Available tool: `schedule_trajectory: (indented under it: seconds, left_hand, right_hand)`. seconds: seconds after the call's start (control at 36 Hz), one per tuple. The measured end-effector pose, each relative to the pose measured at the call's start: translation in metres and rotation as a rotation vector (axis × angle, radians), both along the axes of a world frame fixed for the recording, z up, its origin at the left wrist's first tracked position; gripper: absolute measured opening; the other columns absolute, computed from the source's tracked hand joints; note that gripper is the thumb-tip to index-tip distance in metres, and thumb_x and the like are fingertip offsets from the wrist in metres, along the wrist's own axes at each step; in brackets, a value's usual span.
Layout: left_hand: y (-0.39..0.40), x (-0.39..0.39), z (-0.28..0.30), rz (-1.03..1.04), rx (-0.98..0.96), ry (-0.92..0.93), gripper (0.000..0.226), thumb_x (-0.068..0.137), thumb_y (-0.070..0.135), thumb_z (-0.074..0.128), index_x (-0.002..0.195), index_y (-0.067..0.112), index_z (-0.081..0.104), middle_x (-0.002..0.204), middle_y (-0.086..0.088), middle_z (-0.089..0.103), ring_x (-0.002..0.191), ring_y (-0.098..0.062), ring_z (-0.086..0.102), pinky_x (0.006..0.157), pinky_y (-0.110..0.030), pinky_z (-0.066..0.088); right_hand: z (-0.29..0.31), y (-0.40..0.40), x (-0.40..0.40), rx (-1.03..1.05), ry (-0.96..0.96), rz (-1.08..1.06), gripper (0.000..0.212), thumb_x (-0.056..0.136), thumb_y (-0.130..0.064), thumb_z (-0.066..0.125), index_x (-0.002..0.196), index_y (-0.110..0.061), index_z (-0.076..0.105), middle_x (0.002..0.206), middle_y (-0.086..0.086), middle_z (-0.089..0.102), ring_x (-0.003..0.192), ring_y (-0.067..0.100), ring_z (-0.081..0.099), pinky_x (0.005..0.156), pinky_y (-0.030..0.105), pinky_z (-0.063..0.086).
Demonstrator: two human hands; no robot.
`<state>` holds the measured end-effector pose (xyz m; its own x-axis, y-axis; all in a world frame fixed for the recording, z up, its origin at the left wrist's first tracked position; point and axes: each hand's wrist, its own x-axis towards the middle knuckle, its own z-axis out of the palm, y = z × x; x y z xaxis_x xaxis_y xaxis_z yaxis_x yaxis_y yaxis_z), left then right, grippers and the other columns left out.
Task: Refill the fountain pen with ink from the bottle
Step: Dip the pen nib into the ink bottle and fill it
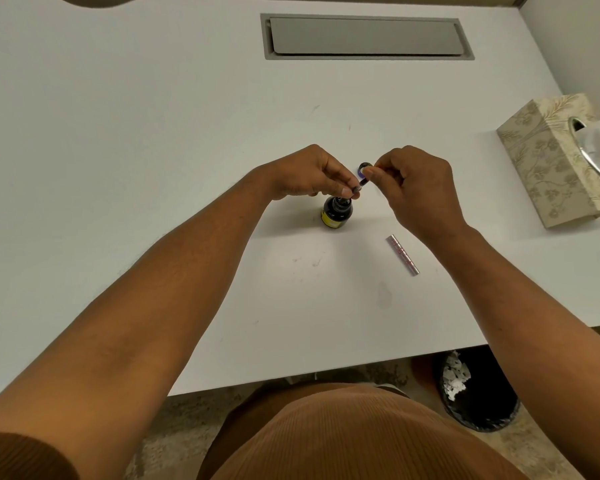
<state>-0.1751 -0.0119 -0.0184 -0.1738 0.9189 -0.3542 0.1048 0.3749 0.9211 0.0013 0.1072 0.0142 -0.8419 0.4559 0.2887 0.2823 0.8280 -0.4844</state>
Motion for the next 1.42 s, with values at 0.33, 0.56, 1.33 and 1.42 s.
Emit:
schedule_trajectory:
  seconds: [0.33, 0.56, 1.33, 1.42]
  left_hand:
    - [0.0, 0.0, 0.0, -0.003, -0.003, 0.019, 0.016, 0.089, 0.014, 0.073, 0.101, 0.022, 0.078, 0.1, 0.006, 0.079, 0.091, -0.002, 0.066, 0.056, -0.016, 0.036]
    - [0.0, 0.0, 0.0, 0.009, 0.011, 0.0, 0.018, 0.088, 0.016, 0.074, 0.104, 0.02, 0.078, 0.104, 0.005, 0.078, 0.094, -0.007, 0.061, 0.062, -0.021, 0.036]
    - [0.002, 0.007, 0.013, 0.041, 0.046, -0.022, 0.016, 0.087, 0.016, 0.076, 0.101, 0.022, 0.078, 0.104, 0.005, 0.078, 0.092, -0.011, 0.056, 0.056, -0.014, 0.034]
    - [0.002, 0.009, 0.015, 0.044, 0.035, -0.019, 0.016, 0.087, 0.015, 0.076, 0.101, 0.021, 0.078, 0.1, 0.007, 0.078, 0.09, -0.005, 0.062, 0.056, -0.013, 0.036]
  right_hand:
    - [-0.003, -0.001, -0.001, 0.002, 0.011, -0.014, 0.025, 0.094, -0.034, 0.067, 0.081, -0.013, 0.066, 0.069, -0.002, 0.055, 0.062, 0.014, 0.048, 0.061, 0.023, 0.035]
    - [-0.001, -0.001, -0.001, -0.019, 0.049, -0.021, 0.025, 0.093, -0.033, 0.067, 0.084, -0.011, 0.069, 0.071, 0.003, 0.061, 0.064, 0.018, 0.054, 0.063, 0.034, 0.046]
    - [0.013, -0.008, 0.005, -0.084, 0.146, -0.023, 0.018, 0.095, -0.024, 0.065, 0.087, -0.009, 0.071, 0.076, -0.003, 0.069, 0.068, 0.01, 0.06, 0.066, 0.018, 0.046]
    - [0.014, -0.009, 0.006, -0.091, 0.146, -0.034, 0.02, 0.095, -0.024, 0.066, 0.085, -0.008, 0.071, 0.072, -0.008, 0.065, 0.065, 0.006, 0.057, 0.063, 0.01, 0.04]
